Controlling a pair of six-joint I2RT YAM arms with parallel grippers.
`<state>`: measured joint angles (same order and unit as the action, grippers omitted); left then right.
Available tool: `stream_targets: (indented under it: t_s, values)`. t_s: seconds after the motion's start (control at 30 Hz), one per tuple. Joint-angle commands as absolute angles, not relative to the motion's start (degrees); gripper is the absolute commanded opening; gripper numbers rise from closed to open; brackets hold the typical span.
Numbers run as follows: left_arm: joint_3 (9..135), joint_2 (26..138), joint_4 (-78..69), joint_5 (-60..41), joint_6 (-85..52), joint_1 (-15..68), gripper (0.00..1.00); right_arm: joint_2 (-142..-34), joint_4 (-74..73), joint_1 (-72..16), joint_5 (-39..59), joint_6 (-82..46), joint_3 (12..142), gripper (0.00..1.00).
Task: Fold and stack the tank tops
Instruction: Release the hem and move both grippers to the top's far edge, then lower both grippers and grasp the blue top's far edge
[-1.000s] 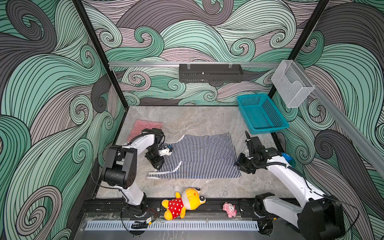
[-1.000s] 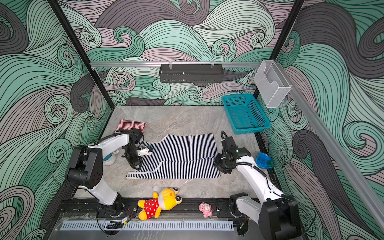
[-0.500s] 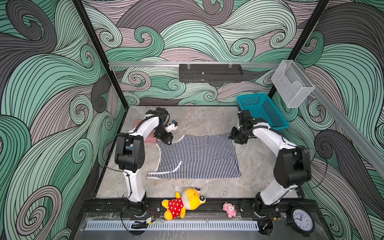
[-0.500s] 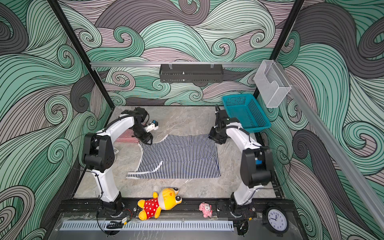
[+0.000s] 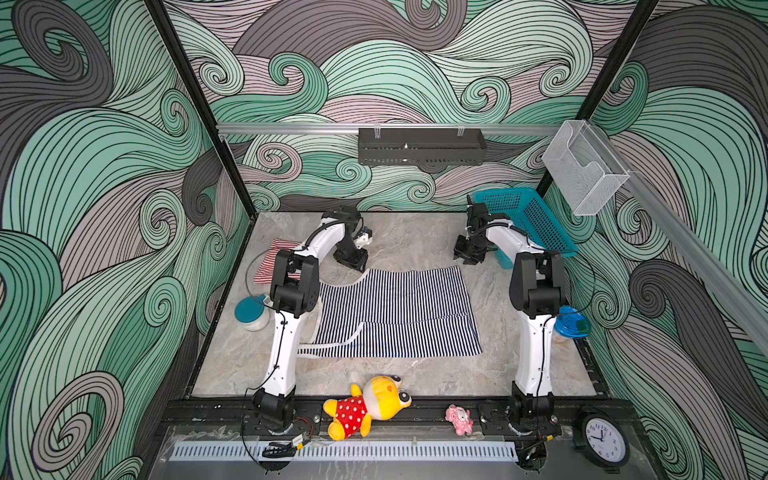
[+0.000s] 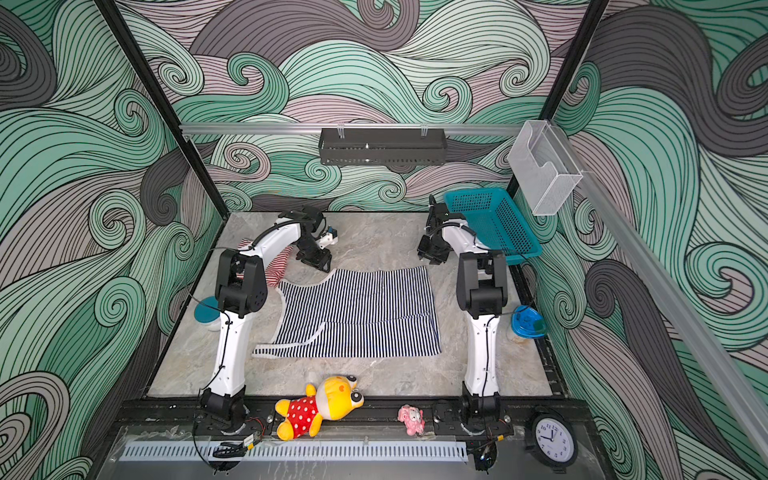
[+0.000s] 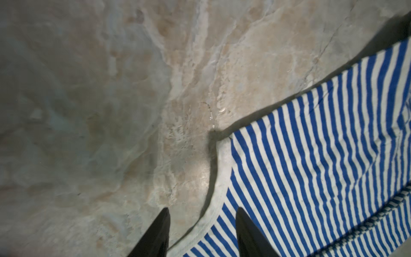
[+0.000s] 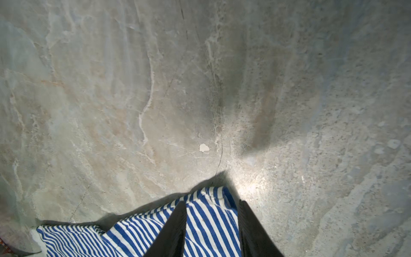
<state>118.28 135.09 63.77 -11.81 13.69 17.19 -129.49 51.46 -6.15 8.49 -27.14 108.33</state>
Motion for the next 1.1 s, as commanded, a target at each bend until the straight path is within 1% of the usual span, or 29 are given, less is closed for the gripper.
stream_targets:
  t_s: [0.0, 0.13, 0.23, 0.63, 0.67, 0.83, 0.93, 1.07]
  values:
    - [120.2, 136.4, 66.6, -12.6, 12.6, 18.1, 0.51, -130.3, 55.0, -6.3, 6.5, -26.3, 110.6, 0.38]
    - [118.5, 136.0, 65.1, -12.7, 11.7, 19.0, 0.51, -132.1, 56.5, -6.6, 5.7, -25.8, 112.1, 0.33]
    - [118.0, 135.6, 64.6, -13.1, 11.6, 19.2, 0.51, -133.3, 57.1, -6.8, 5.4, -25.7, 112.3, 0.32]
    - [117.9, 136.0, 64.2, -13.3, 11.2, 19.5, 0.51, -136.6, 57.2, -7.1, 6.3, -25.8, 114.5, 0.31]
    - [117.7, 136.0, 64.1, -13.1, 11.2, 19.5, 0.51, -137.1, 57.1, -7.2, 6.3, -25.7, 114.8, 0.30]
    - [117.2, 135.9, 63.7, -11.3, 11.3, 19.5, 0.51, -138.1, 58.4, -7.7, 5.7, -25.0, 116.0, 0.15]
    - [117.2, 136.0, 63.7, -11.2, 11.3, 19.5, 0.51, -137.3, 58.5, -8.0, 5.4, -24.7, 115.3, 0.13]
    - [117.8, 136.2, 63.5, -10.9, 11.0, 19.5, 0.52, -136.1, 58.6, -8.1, 5.4, -24.5, 114.9, 0.00]
